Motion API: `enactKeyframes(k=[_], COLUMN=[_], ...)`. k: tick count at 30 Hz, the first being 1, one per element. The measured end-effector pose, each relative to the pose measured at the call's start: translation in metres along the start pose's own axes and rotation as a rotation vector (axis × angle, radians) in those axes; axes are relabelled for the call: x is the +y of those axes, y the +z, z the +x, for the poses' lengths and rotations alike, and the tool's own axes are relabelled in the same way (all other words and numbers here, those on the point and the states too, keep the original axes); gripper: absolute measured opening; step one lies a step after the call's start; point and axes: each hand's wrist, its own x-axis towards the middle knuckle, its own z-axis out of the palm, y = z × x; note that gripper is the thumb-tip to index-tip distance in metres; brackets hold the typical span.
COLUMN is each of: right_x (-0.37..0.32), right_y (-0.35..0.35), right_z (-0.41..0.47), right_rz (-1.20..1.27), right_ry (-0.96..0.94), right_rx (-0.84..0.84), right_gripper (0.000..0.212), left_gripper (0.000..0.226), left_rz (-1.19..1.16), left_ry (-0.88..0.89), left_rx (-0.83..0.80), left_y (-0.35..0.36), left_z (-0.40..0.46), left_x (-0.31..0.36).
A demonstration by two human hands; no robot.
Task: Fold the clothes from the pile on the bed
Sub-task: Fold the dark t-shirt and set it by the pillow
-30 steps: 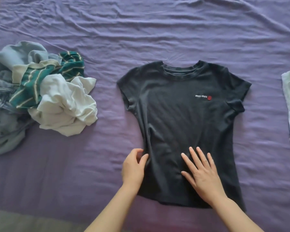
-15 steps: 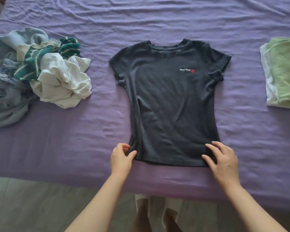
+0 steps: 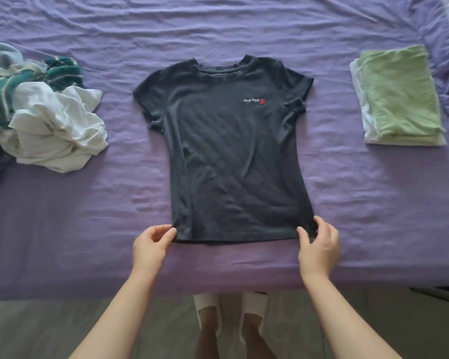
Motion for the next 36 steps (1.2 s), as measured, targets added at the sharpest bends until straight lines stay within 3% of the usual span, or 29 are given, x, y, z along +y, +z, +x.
enactKeyframes(k=[6, 11, 14, 16, 18, 20, 22, 25, 29, 33, 36], right_x=[0.011, 0.011, 0.0, -0.007, -0.021, -0.045, -0.07, -0.098, -0.104, -0.088, -0.087], right_y=[-0.005, -0.019, -0.022, -0.017, -0.005, 0.012, 0.034, 0.062, 0.073, 0.062, 0.06], right_z=[0.02, 0.021, 0.016, 0.007, -0.011, -0.031, -0.051, -0.071, -0.066, -0.06, -0.061], right_rz=[0.073, 0.275, 0.216, -0.032, -0.193, -0.152, -0.117, -0.165, -0.123, -0.038, -0.026], right_ry=[0.112, 0.218, 0.22, -0.013, -0.365, -0.69, -0.884, -0.932, -0.913, -1.039, -0.99], right_rx=[-0.08, -0.064, -0.072, -0.006, 0.002, -0.131, -0.293, -0.403, -0.337, -0.378, -0.379], right_gripper=[0.019, 0.012, 0.012, 0.026, 0.039, 0.038, 0.038, 0.046, 0.027, 0.024, 0.023], left_gripper=[0.001, 0.006, 0.018, 0.022, 0.024, 0.026, 0.028, 0.021, 0.012, 0.009, 0.008], left_rz=[-0.097, -0.274, -0.291, -0.248, -0.166, -0.097, -0.022, 0.104, 0.158, 0.155, 0.314], left_ry=[-0.053, -0.175, -0.262, -0.282, -0.254, -0.199, -0.13, -0.038, -0.027, -0.045, -0.016], left_rx=[-0.004, 0.168, 0.221, 0.189, 0.154, 0.128, 0.093, 0.08, 0.068, 0.047, 0.081], left_y=[0.001, -0.013, -0.015, -0.012, -0.007, -0.006, -0.007, -0.01, -0.025, -0.036, -0.03], left_z=[-0.005, -0.006, 0.001, 0.004, 0.006, 0.006, 0.007, 0.011, 0.02, 0.022, 0.018], left_x=[0.006, 0.001, -0.005, -0.007, -0.005, 0.0, 0.003, 0.0, -0.002, -0.011, -0.015])
